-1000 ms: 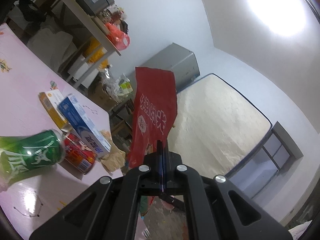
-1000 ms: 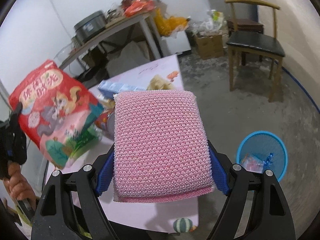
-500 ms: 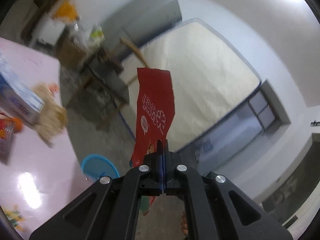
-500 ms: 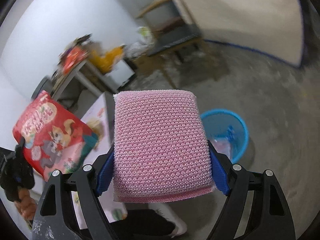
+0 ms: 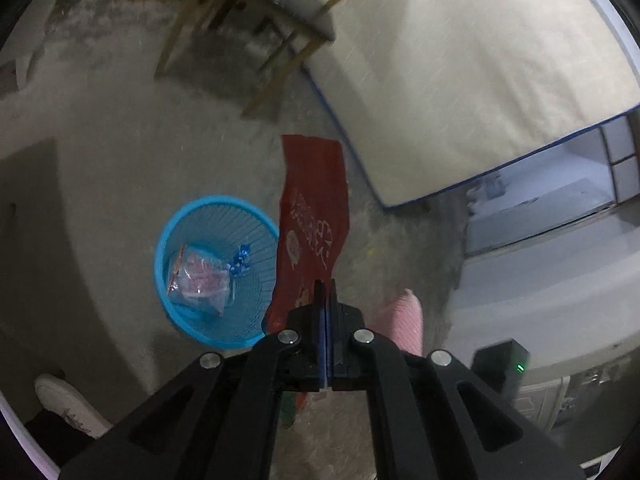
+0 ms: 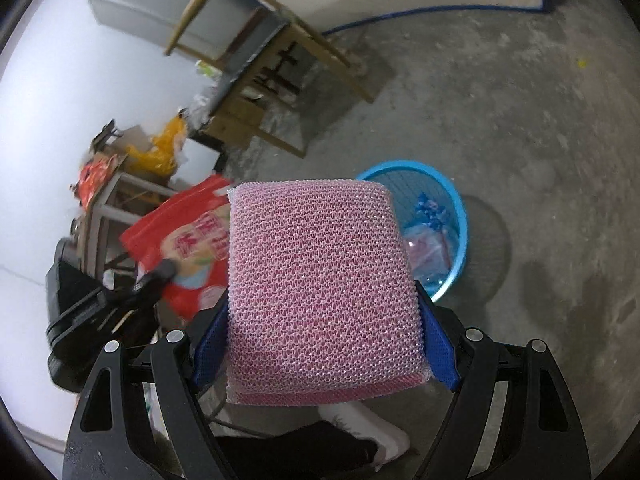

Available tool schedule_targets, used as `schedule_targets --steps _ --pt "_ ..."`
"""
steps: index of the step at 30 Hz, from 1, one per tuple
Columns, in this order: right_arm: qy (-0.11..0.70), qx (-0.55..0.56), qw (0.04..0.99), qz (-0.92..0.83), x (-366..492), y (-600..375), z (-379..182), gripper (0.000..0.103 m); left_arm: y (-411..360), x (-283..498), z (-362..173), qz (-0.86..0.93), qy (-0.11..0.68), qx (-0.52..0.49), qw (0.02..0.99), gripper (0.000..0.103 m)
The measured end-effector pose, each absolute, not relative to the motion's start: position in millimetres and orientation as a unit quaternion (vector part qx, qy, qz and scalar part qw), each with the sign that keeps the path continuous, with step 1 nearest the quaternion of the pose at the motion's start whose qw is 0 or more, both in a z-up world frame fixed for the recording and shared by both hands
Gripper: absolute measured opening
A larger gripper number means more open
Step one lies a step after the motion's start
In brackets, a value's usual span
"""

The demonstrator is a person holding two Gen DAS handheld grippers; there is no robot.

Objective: Collect trash
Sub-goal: 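Carry both items over the blue wastebasket and open the right tool to drop the sponge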

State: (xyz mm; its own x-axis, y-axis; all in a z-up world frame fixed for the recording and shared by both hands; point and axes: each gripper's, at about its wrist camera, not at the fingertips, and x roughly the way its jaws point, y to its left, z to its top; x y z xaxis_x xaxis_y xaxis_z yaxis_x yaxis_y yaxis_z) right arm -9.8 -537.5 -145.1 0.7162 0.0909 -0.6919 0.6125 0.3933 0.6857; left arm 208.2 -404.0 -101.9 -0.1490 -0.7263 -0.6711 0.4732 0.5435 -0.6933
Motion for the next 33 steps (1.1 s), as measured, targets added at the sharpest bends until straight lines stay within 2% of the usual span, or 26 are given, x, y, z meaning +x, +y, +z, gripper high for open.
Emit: schedule_targets --steps 3,4,7,10,19,26,31,33 --pt "0.340 0.527 0.758 -0.181 -6.0 -547.2 -155.0 0.077 -443.4 217.1 -142.6 -0.447 0.647 -0.100 0.610 0.001" --pt "0.342 0.529 0.754 -0.185 -3.1 -550.4 -159.8 0.077 -453.2 217.2 -157.1 -0.434 0.664 -0.087 0.603 0.004" --pt "0.352 0.525 0.751 -0.193 -0.6 -555.9 -168.6 0.077 -465.8 223.1 -186.6 -0.372 0.697 -0.050 0.611 0.023" --pt "0.367 0.520 0.747 -0.194 5.9 -557.7 -184.2 0.077 -455.3 230.3 -183.1 -0.359 0.687 -0.065 0.628 0.027" --pt "0.404 0.515 0.736 -0.174 33.7 -558.2 -218.9 0.077 -395.7 237.6 -103.1 -0.377 0.623 -0.088 0.679 0.031" --pt "0.464 0.474 0.731 -0.160 96.6 -557.3 -238.8 0.080 -322.8 220.7 -35.7 -0.401 0.566 -0.089 0.715 0.037" --pt "0.537 0.472 0.679 -0.166 137.0 -559.9 -319.8 0.081 -267.9 193.3 -6.5 -0.409 0.534 -0.085 0.735 0.041" --pt "0.554 0.446 0.681 -0.173 147.8 -557.9 -334.0 0.081 -244.7 183.7 1.3 -0.413 0.528 -0.091 0.737 0.042"
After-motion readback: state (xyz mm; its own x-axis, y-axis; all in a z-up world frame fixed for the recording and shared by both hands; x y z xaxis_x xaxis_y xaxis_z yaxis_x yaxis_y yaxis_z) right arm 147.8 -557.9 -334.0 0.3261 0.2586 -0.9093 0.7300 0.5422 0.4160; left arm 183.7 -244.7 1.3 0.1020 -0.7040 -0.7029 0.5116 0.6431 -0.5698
